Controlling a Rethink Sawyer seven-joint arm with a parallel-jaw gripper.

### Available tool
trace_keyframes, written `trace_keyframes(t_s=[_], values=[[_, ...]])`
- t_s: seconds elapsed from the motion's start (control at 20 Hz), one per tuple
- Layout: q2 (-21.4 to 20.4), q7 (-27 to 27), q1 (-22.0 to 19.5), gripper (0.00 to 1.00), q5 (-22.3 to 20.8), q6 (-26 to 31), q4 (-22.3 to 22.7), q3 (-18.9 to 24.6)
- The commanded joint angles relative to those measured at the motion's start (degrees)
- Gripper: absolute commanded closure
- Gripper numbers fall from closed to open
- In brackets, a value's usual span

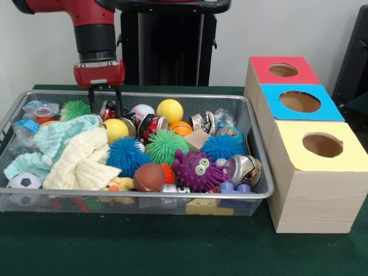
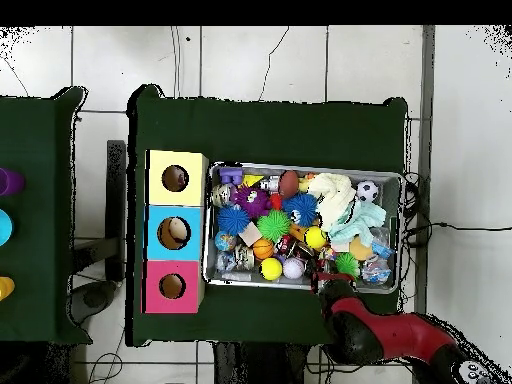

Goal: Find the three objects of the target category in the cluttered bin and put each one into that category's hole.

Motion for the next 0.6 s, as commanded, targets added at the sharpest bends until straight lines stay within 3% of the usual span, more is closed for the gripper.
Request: trace_keyframes(t_s=[0.05, 0.6], values=[[2.9, 5.4, 2.5, 0.00, 0.6, -2.6, -7.9, -1.1], [5.7, 6.7, 5.3, 0.00, 2.9, -5.0, -13.1, -2.9]])
